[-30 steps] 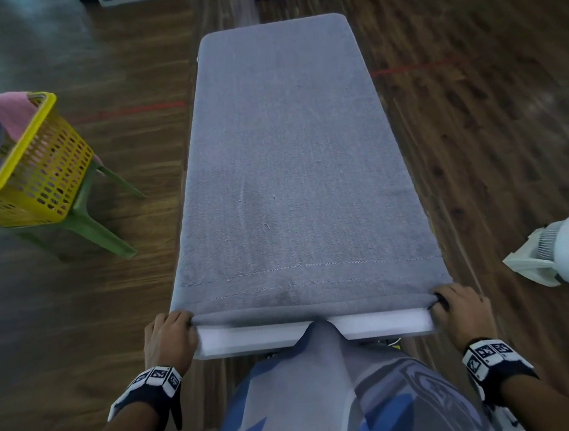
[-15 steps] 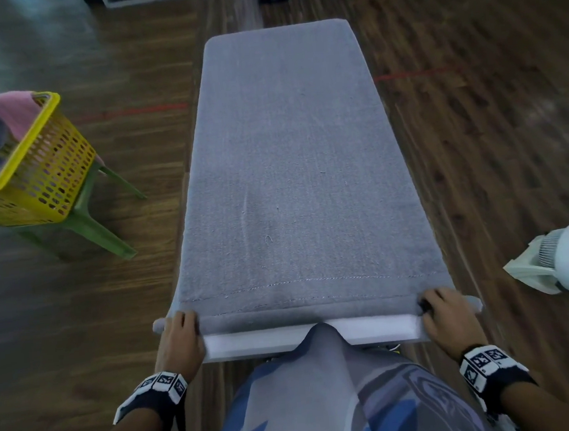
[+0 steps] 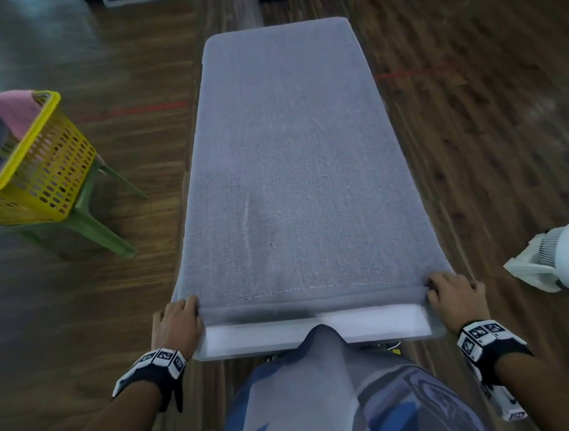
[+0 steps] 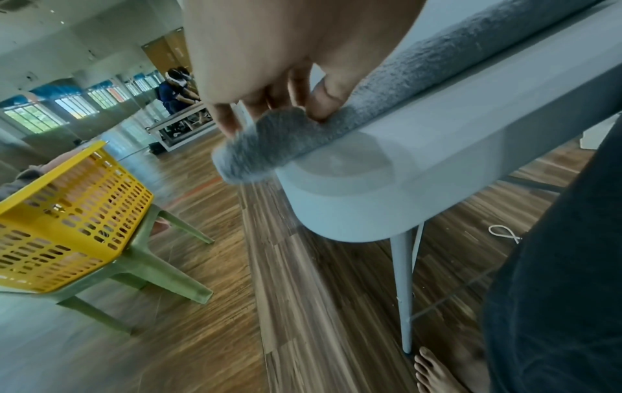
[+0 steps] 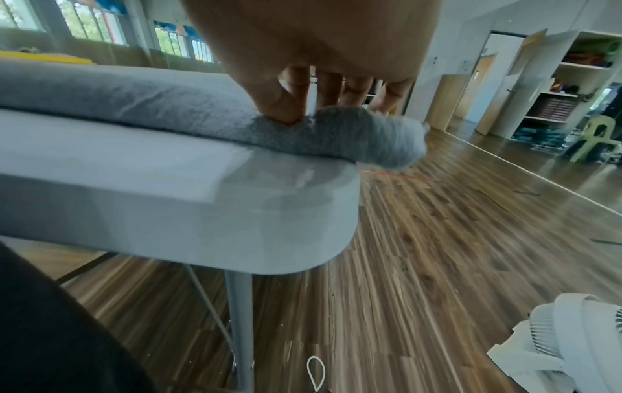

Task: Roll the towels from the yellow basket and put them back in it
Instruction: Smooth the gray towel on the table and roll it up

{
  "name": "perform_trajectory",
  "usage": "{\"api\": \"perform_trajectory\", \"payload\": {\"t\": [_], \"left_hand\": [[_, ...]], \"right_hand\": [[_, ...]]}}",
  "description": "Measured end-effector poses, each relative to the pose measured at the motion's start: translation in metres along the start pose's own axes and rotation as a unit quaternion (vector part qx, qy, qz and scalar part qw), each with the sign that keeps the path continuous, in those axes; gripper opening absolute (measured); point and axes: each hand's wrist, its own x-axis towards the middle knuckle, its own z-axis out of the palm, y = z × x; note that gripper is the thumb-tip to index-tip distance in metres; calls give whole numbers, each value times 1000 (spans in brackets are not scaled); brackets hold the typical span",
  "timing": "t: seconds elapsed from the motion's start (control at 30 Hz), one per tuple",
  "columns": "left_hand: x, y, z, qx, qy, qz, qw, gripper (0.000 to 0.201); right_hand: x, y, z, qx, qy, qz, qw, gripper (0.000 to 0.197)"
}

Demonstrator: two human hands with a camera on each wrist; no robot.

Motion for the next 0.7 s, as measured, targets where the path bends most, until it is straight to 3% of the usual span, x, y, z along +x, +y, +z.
{"api": "perform_trajectory", "payload": {"t": [0.1,0.23,0.3,0.37,0.5,0.57,0.63,0.7], "left_hand": [[-1,2,5,10,61,10,998,25],[-6,2,14,-55,66,72,994,35],[-7,1,18,-75,71,61,993,35],[-5,-1,16,-110,79,46,990,32],[4,-4,11,-111,62,37,991,18],[7,-2,8,-67,41,49,996,11],[9,1,5,-33,-2,43,999,14],[13,3,3,-24,-7,26,999,13]], "right_hand": [[-3,-3,4,39,56,-2,998,11],[-17,0,14,109,32,-75,991,16],[-21,3,16,97,29,-78,992,35],[-18,4,12,109,43,-85,989,41],[-5,4,6,91,51,-71,992,29],[2,2,1,45,18,-32,998,18],[7,0,-3,6,-31,-11,999,16],[12,4,-3,18,-35,-5,999,18]]}}
